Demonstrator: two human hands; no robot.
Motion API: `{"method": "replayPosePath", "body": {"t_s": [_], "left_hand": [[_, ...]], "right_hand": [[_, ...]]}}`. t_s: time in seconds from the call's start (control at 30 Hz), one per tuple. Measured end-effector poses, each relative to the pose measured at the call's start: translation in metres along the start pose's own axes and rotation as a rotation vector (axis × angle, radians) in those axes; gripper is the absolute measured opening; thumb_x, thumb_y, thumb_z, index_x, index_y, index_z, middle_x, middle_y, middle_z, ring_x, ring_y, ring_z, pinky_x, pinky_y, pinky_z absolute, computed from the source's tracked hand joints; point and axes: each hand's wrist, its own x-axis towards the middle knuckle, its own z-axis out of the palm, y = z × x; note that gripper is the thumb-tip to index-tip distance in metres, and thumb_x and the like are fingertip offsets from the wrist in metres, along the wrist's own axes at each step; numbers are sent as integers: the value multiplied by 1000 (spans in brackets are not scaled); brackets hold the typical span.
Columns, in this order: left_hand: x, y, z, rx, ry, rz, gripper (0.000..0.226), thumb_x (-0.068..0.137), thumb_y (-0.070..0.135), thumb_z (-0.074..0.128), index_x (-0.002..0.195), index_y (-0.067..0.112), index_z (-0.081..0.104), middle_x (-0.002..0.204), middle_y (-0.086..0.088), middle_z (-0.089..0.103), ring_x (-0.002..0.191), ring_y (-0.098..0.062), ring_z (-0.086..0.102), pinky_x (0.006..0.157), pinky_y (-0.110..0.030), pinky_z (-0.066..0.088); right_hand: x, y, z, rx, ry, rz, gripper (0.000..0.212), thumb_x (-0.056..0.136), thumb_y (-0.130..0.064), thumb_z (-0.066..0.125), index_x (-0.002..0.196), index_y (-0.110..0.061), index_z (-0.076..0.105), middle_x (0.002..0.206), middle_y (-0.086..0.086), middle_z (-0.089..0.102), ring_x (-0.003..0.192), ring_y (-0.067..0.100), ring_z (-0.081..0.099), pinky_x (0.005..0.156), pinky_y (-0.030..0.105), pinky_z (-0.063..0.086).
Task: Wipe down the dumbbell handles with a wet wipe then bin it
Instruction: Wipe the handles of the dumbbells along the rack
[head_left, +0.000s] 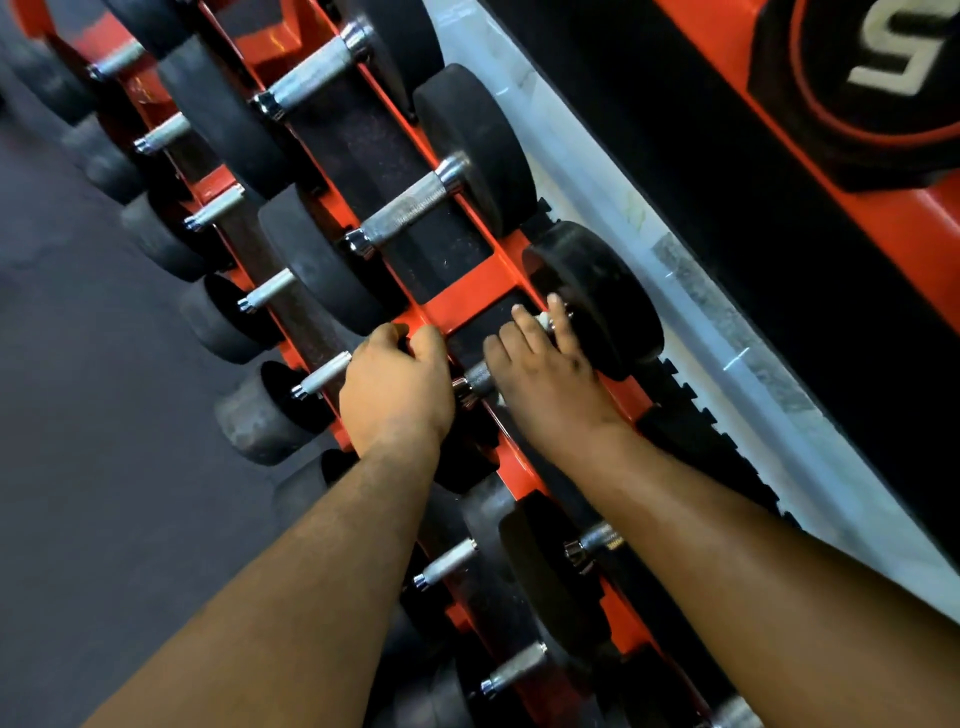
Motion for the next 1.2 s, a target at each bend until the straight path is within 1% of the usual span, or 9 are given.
{"method": "replayPosePath", "body": {"t_s": [0.07, 0.17, 0.37, 0.6, 0.73, 0.8, 0.93, 1.0, 1.2], "left_hand": [[1, 0, 0, 8, -4, 1, 46, 93, 46, 39, 121, 25, 69, 117, -6, 70, 109, -31, 62, 88, -38, 47], [1, -1, 1, 3, -11, -8, 49, 91, 47, 38, 122, 26, 69, 116, -5, 70, 108, -31, 62, 91, -40, 49], [2, -3, 1, -28, -5, 2, 59, 83, 53, 33, 121, 27, 69, 112, -4, 72, 106, -30, 63, 95, -45, 52], [-1, -1, -1, -14, -22, -21, 55, 86, 49, 37, 127, 28, 67, 119, -6, 70, 111, -33, 62, 98, -45, 50], [-1, 0, -2, -12, -17, -17, 57, 85, 50, 36, 129, 29, 66, 120, -6, 70, 111, -33, 62, 99, -46, 50], [-1, -1, -1, -23, -18, -18, 62, 81, 53, 32, 127, 30, 67, 116, -4, 70, 109, -31, 63, 98, -47, 51], [-2, 1, -4, -24, -16, -12, 58, 82, 53, 32, 122, 29, 68, 110, -3, 70, 104, -31, 63, 96, -48, 52], [-3, 2, -4, -20, -17, -9, 44, 89, 47, 38, 114, 28, 69, 104, -4, 70, 100, -33, 62, 93, -48, 52], [-7, 8, -5, -28, 1, -19, 32, 94, 36, 45, 112, 30, 70, 104, -6, 71, 99, -34, 62, 90, -45, 52]], "right_hand": [[29, -3, -20, 40, -85, 42, 22, 90, -12, 52, 108, -14, 65, 104, 8, 66, 110, 30, 59, 123, 56, 9], [36, -2, -21, -8, -120, 72, 27, 93, -11, 47, 114, -15, 64, 112, 7, 66, 117, 29, 56, 124, 52, 7], [-34, -3, 15, 137, 108, 219, 72, 98, -11, 36, 158, -1, -2, 165, 22, -6, 153, 35, -5, 125, 46, 5], [-2, -26, 1, 361, -1, 376, 72, 92, -15, 25, 158, -3, -1, 165, 17, -13, 152, 30, -17, 125, 47, -1], [-28, -42, 7, 827, 248, 553, 77, 92, -6, 41, 160, -15, 7, 167, 6, -3, 154, 21, -3, 125, 39, 14], [-33, -49, 14, 1218, 348, 847, 74, 94, 2, 50, 158, -25, 23, 164, 6, 23, 147, 20, 30, 118, 35, 33], [-8, -41, 9, 2179, 504, 1376, 32, 96, -3, 56, 121, -20, 65, 114, 9, 69, 97, 25, 68, 75, 35, 57], [12, -30, 0, 2494, 463, 1404, 15, 93, -5, 60, 103, -14, 66, 94, 6, 69, 78, 15, 66, 64, 24, 52], [41, -8, -10, 2688, 331, 1146, 20, 91, -19, 63, 110, -12, 64, 93, 3, 65, 79, 11, 63, 82, 31, 54]]}}
